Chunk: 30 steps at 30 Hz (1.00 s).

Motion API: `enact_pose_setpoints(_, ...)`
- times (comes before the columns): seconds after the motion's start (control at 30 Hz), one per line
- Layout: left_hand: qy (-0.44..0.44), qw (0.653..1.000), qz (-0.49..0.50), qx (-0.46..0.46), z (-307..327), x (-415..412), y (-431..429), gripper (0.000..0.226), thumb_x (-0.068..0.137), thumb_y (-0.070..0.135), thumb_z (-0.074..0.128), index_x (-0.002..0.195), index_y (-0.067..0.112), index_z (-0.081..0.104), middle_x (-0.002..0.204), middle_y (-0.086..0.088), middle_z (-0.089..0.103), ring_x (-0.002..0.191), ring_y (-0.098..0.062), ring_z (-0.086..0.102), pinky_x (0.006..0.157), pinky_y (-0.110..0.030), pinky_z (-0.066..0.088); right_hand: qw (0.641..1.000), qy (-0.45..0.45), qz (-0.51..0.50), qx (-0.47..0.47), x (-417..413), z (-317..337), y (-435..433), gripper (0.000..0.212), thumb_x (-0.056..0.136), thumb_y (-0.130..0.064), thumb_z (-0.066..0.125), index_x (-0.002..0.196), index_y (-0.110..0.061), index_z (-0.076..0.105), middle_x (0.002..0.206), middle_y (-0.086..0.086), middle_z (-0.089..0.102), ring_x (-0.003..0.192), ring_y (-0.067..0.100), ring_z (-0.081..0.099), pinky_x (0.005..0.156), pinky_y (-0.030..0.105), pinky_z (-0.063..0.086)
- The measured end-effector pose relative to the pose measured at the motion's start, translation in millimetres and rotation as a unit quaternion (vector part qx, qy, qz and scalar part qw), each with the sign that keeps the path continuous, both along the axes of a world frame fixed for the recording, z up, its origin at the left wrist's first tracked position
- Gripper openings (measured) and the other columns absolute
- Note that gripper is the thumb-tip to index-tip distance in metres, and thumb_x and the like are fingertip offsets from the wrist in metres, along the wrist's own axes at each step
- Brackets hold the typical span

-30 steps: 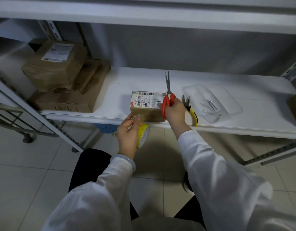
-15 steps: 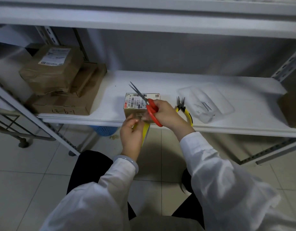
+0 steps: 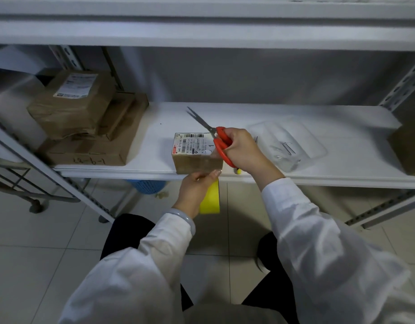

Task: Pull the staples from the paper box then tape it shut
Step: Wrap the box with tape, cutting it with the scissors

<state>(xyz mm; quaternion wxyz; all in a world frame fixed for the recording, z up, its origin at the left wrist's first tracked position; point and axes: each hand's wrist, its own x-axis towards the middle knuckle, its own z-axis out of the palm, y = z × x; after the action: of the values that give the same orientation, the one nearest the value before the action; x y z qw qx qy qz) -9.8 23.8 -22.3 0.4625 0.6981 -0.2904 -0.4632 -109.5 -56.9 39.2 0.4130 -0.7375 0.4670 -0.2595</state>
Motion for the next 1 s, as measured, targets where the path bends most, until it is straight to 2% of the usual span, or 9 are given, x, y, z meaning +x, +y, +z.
enact_pose_setpoints(0.1, -0.041, 0.995, -0.001, -0.087, 4.0, -4.6, -0.1, 0.009, 0.081, 0.024, 0.070, 0.087, 0.021, 0.063, 0.087, 0.011, 0.059, 0.097, -0.012, 0.054, 0.084, -0.023, 0.041, 0.998, -0.030, -0.023, 0.049, -4.4, -4.3, -10.7, 0.022, 0.074, -0.010, 0.076, 0.070, -0.020, 0.056, 0.073, 0.001, 0.062, 0.073, 0.019, 0.061, 0.073, 0.031, 0.053)
enact_pose_setpoints(0.2, -0.032, 0.992, 0.020, -0.117, 5.3, -9.6, -2.9, 0.010, 0.089, 0.021, 0.060, 0.079, 0.022, 0.063, 0.081, 0.011, 0.061, 0.089, -0.013, 0.054, 0.083, -0.026, 0.041, 0.996, -0.040, -0.026, 0.068, -7.6, -11.3, -18.0, 0.019, 0.074, -0.013, 0.075, 0.075, -0.019, 0.058, 0.077, 0.000, 0.064, 0.084, 0.025, 0.063, 0.084, 0.040, 0.053)
enact_pose_setpoints(0.33, -0.026, 0.994, 0.040, -0.098, 0.6, -15.4, -12.3, 0.029, 0.094, 0.023, 0.051, 0.067, 0.026, 0.060, 0.076, 0.010, 0.061, 0.085, -0.015, 0.055, 0.083, -0.030, 0.042, 0.997, -0.028, -0.045, 0.056, -8.2, -20.5, -23.0, 0.015, 0.078, -0.016, 0.073, 0.084, -0.018, 0.060, 0.084, 0.003, 0.065, 0.087, 0.025, 0.064, 0.079, 0.038, 0.055)
enact_pose_setpoints(0.43, -0.016, 0.996, 0.053, -0.074, -3.9, -15.4, -22.2, 0.032, 0.094, 0.025, 0.053, 0.063, 0.025, 0.061, 0.076, 0.008, 0.063, 0.087, -0.016, 0.056, 0.086, -0.031, 0.041, 0.997, -0.037, -0.057, 0.047, -9.0, -26.2, -25.4, 0.025, 0.082, -0.011, 0.068, 0.070, -0.026, 0.052, 0.069, -0.008, 0.056, 0.067, 0.008, 0.054, 0.059, 0.019, 0.044)
enact_pose_setpoints(0.57, -0.002, 0.997, 0.057, -0.044, -2.5, -12.9, -30.7, 0.034, 0.092, 0.018, 0.054, 0.059, 0.024, 0.061, 0.076, 0.006, 0.062, 0.086, -0.016, 0.054, 0.084, -0.027, 0.037, 0.996, -0.050, -0.061, 0.045, -5.4, -31.0, -26.3, 0.025, 0.085, -0.010, 0.065, 0.070, -0.026, 0.053, 0.070, -0.009, 0.058, 0.064, 0.003, 0.053, 0.054, 0.009, 0.041)
enact_pose_setpoints(0.67, 0.007, 0.998, 0.061, -0.031, -2.4, -9.2, -33.6, 0.034, 0.089, 0.011, 0.056, 0.057, 0.024, 0.060, 0.071, 0.012, 0.060, 0.075, -0.010, 0.053, 0.082, -0.025, 0.035, 0.997, -0.044, -0.056, 0.038, -0.1, -34.9, -30.1, 0.009, 0.085, -0.010, 0.065, 0.082, -0.016, 0.059, 0.085, 0.002, 0.065, 0.078, 0.015, 0.060, 0.069, 0.019, 0.050)
enact_pose_setpoints(0.8, 0.010, 0.999, 0.048, -0.022, -4.1, -5.5, -35.9, 0.032, 0.086, 0.010, 0.058, 0.057, 0.023, 0.060, 0.072, 0.011, 0.058, 0.073, -0.007, 0.049, 0.069, -0.023, 0.037, 0.997, -0.034, -0.056, 0.036, 3.7, -40.0, -34.5, 0.007, 0.084, -0.012, 0.067, 0.086, -0.014, 0.060, 0.088, 0.009, 0.065, 0.083, 0.022, 0.061, 0.077, 0.031, 0.052)
enact_pose_setpoints(0.9, 0.012, 0.999, 0.046, -0.019, -7.1, -4.1, -38.1, 0.032, 0.088, 0.013, 0.057, 0.057, 0.023, 0.060, 0.073, 0.012, 0.058, 0.073, -0.006, 0.049, 0.074, -0.026, 0.036, 0.997, -0.039, -0.062, 0.031, 4.5, -41.5, -36.0, 0.005, 0.086, -0.013, 0.065, 0.086, -0.014, 0.059, 0.081, 0.003, 0.062, 0.078, 0.018, 0.060, 0.070, 0.023, 0.051)
enact_pose_setpoints(1.0, 0.012, 0.999, 0.045, -0.014, -11.1, -3.6, -39.5, 0.032, 0.087, 0.012, 0.058, 0.057, 0.023, 0.061, 0.075, 0.013, 0.059, 0.077, -0.010, 0.051, 0.082, -0.026, 0.034, 0.998, -0.028, -0.059, 0.016, 4.9, -43.8, -36.1, 0.008, 0.086, -0.014, 0.065, 0.084, -0.015, 0.058, 0.078, 0.000, 0.058, 0.074, 0.014, 0.054, 0.061, 0.014, 0.042)
